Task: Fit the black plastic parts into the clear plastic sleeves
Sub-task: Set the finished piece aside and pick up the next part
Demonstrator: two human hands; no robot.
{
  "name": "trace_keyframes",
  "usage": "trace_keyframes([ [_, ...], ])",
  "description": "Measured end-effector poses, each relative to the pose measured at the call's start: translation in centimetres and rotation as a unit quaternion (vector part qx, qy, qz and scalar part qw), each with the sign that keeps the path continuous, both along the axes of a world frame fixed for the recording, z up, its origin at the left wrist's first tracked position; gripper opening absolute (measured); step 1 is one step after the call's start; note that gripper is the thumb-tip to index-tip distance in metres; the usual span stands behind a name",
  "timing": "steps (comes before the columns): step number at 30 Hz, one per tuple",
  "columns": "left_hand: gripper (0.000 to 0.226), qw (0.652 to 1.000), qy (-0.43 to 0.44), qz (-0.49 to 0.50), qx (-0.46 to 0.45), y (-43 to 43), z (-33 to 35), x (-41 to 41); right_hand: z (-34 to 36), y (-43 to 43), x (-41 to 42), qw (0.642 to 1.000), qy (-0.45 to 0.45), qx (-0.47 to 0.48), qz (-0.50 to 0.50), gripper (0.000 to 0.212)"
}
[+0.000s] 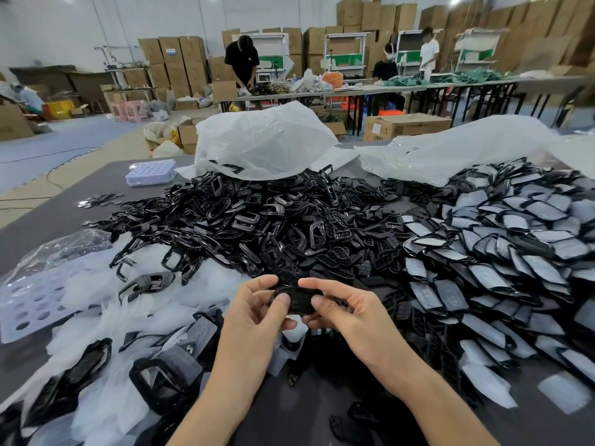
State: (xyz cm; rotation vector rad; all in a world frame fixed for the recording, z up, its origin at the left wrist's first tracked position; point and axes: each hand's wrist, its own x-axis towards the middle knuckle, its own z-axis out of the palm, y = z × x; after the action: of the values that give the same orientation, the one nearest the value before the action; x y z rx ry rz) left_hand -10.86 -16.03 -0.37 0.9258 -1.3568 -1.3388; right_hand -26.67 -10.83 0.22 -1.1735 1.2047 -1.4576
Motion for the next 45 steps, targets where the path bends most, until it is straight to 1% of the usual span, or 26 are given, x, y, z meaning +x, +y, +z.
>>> trace_keyframes([
  [2, 0.028, 0.999, -0.016, -0.028, 0.000, -0.1, 0.2, 0.4, 0.2, 0.1, -0.1, 1.000, 0.003, 0.003, 0.006, 0.031],
  [4, 0.028, 0.997, -0.051, -0.037, -0.031, -0.2, 0.3, 0.7, 0.3, 0.1, -0.3, 1.000, 0.006, 0.007, 0.012, 0.031],
  [6, 0.027, 0.996, -0.064, -0.045, -0.047, -0.4, 0.5, 0.9, 0.4, 0.2, -0.4, 1.000, 0.009, 0.009, 0.015, 0.032],
  [11, 0.024, 0.996, -0.013, -0.085, 0.014, -0.6, 0.5, 1.3, 0.6, 0.3, -0.4, 1.000, 0.012, 0.009, 0.016, 0.031],
  [13, 0.023, 0.996, -0.002, -0.088, 0.023, -0.6, 0.4, 1.2, 0.5, 0.3, -0.4, 1.000, 0.012, 0.009, 0.012, 0.029],
  [14, 0.024, 0.997, -0.011, -0.076, 0.014, -0.6, 0.4, 1.1, 0.5, 0.2, -0.4, 1.000, 0.013, 0.009, 0.010, 0.028],
  [16, 0.025, 0.997, -0.060, -0.027, -0.038, -0.5, 0.3, 0.8, 0.4, 0.2, -0.3, 1.000, 0.019, 0.011, 0.007, 0.026],
  [18, 0.024, 0.987, -0.122, 0.020, -0.103, -0.3, 0.2, 0.6, 0.3, 0.1, -0.3, 0.999, 0.032, 0.011, -0.002, 0.025],
  [19, 0.024, 0.982, -0.138, 0.035, -0.123, -0.1, 0.2, 0.5, 0.2, 0.1, -0.3, 0.999, 0.042, 0.010, -0.009, 0.024],
  [24, 0.026, 0.967, -0.184, 0.058, -0.168, 1.0, 0.4, 0.1, -0.4, -0.3, -0.3, 0.995, 0.086, 0.012, -0.047, 0.021],
  [26, 0.019, 0.952, -0.220, 0.064, -0.204, 1.1, 0.4, 0.1, -0.6, -0.4, -0.4, 0.993, 0.100, 0.010, -0.062, 0.019],
  [28, 0.014, 0.922, -0.273, 0.075, -0.264, 1.1, 0.5, 0.4, -0.8, -0.5, -0.5, 0.989, 0.111, 0.010, -0.094, 0.019],
  [31, 0.027, 0.853, -0.382, 0.038, -0.352, 0.8, 0.5, 1.0, -0.9, -0.8, -1.1, 0.982, 0.097, 0.010, -0.165, 0.016],
  [32, 0.031, 0.830, -0.412, 0.025, -0.374, 0.6, 0.4, 1.2, -0.9, -0.8, -1.3, 0.980, 0.084, 0.008, -0.182, 0.013],
  [33, 0.031, 0.814, -0.434, 0.016, -0.385, 0.6, 0.4, 1.3, -1.0, -0.8, -1.5, 0.979, 0.075, 0.006, -0.192, 0.010],
  [35, 0.021, 0.804, -0.454, 0.009, -0.385, 0.5, 0.3, 1.5, -0.9, -0.8, -1.7, 0.978, 0.065, 0.005, -0.197, 0.007],
  [37, 0.013, 0.817, -0.446, 0.010, -0.366, 0.4, 0.2, 1.5, -0.9, -0.7, -1.6, 0.980, 0.056, 0.004, -0.191, 0.006],
  [40, 0.014, 0.862, -0.407, 0.012, -0.303, 0.0, -0.1, 1.5, -0.7, -0.7, -1.5, 0.985, 0.022, 0.009, -0.171, 0.007],
  [43, 0.018, 0.922, -0.316, 0.011, -0.222, -0.1, 0.1, 1.4, -0.2, -0.6, -1.3, 0.991, -0.055, 0.009, -0.119, 0.008],
  [45, 0.022, 0.950, -0.252, 0.012, -0.185, 0.1, 0.4, 1.3, 0.1, -0.5, -1.1, 0.991, -0.102, 0.008, -0.083, 0.008],
])
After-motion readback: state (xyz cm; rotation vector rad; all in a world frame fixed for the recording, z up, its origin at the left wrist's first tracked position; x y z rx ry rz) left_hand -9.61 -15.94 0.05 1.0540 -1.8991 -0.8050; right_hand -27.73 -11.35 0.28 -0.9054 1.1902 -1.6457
